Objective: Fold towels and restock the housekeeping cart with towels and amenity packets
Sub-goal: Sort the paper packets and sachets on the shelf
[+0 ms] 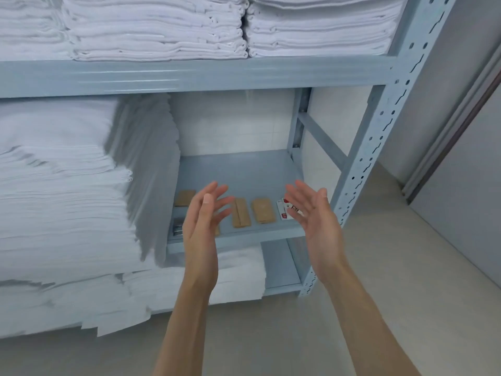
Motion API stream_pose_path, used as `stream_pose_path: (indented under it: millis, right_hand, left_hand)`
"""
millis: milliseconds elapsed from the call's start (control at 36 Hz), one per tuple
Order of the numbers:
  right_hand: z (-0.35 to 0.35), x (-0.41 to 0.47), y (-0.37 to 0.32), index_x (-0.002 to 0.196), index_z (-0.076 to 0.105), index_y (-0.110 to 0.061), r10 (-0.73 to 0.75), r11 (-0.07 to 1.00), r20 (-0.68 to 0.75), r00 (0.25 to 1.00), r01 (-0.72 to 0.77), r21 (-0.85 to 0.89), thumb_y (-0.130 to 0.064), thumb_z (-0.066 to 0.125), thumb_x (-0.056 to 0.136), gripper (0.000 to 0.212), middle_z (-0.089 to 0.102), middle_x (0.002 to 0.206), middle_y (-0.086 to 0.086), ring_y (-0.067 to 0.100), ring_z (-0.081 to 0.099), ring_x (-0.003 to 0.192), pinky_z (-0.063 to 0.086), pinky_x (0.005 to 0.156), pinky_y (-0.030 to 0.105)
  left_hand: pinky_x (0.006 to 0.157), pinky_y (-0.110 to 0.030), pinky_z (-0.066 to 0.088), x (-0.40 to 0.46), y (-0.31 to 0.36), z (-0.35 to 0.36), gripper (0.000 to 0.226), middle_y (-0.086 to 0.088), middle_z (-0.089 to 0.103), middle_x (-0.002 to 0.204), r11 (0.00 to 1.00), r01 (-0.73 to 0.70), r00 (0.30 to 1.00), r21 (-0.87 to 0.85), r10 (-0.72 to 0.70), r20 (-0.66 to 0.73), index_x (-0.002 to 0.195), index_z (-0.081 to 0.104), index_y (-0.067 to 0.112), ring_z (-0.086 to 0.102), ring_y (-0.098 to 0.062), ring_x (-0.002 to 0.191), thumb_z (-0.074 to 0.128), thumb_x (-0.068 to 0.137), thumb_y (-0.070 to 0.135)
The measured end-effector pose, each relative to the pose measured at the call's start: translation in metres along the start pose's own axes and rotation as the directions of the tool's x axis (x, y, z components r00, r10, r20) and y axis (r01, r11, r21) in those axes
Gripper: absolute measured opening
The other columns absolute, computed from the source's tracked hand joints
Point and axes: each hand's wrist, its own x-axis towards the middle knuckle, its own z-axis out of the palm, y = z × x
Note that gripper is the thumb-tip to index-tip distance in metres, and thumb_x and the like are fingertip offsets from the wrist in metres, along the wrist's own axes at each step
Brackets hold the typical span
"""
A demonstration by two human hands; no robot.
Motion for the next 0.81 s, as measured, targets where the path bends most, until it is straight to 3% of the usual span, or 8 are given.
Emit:
stream_pose_path:
  millis: [528, 806]
  right_hand:
    - [-0.056, -0.001, -0.015, 0.134, 0.057, -0.015, -0.001, 0.999, 0.041, 0.999, 0.003, -0.032, -0.054, 0.042, 0.086, 0.064, 0.068, 0.126, 0.000, 0.010, 0.064, 0.116, 0.046, 0.107, 0.041]
    - [-0.063, 0.005, -0.002, 0.129, 0.062, -0.011, 0.050, 0.998, 0.053, 0.997, -0.049, -0.027, -0.030, 0.039, 0.106, 0.037, 0.073, 0.116, -0.001, 0.013, 0.068, 0.109, 0.051, 0.100, 0.036]
  left_hand:
    - [0.094, -0.043, 0.052, -0.029, -0.014, 0.056, 0.036, -0.007, 0.073, 0.118, 1.000, 0.007, 0.995, 0.010, -0.006, -0.098, 0.117, 0.069, 0.016, 0.068, -0.028, 0.110, 0.050, 0.097, 0.039]
    - [0.082, -0.027, 0.056, -0.033, -0.021, 0.057, 0.035, -0.008, 0.073, 0.116, 0.999, 0.042, 0.987, 0.013, -0.039, -0.157, 0.118, 0.069, 0.013, 0.070, -0.023, 0.104, 0.055, 0.095, 0.034]
